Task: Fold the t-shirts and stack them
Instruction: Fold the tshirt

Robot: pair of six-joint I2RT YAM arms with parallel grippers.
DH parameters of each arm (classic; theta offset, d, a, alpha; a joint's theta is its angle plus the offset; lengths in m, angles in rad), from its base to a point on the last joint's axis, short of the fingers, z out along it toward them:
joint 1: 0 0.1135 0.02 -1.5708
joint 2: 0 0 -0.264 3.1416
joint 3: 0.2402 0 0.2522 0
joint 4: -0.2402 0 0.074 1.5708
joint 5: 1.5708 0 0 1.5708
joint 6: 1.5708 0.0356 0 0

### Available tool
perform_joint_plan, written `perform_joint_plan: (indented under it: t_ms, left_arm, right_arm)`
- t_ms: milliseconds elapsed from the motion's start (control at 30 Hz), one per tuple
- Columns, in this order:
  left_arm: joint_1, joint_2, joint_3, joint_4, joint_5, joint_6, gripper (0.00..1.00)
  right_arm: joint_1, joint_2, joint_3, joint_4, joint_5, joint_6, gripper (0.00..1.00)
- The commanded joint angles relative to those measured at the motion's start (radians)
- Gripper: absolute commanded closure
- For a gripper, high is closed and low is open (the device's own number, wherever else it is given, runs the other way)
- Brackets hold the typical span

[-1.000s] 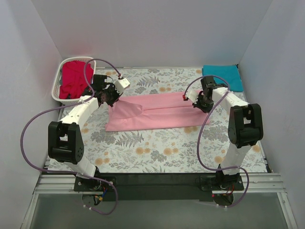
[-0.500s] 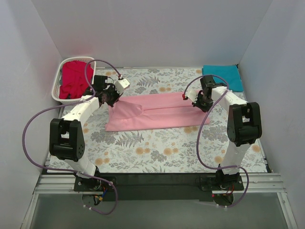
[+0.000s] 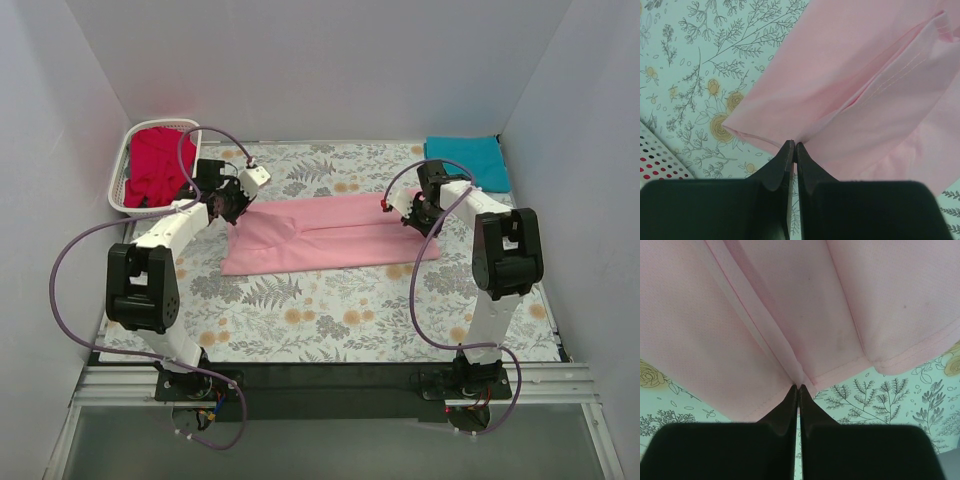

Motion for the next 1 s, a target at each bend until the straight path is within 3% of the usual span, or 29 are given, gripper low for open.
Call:
perform_joint_plan:
  t_ms: [0, 967]
  left_arm:
    - [0.008, 0.006, -0.006, 0.022, -0.008, -0.002, 1.0]
    - [0.019, 0.009, -0.035, 0.036, -0.028, 0.004, 1.0]
  right_arm:
    - [-0.003, 0.008, 0.041, 0.016, -0.001, -0.004, 0.99]
    - [-0.003, 0.059, 0.116, 0.033, 0.028, 0.036, 0.99]
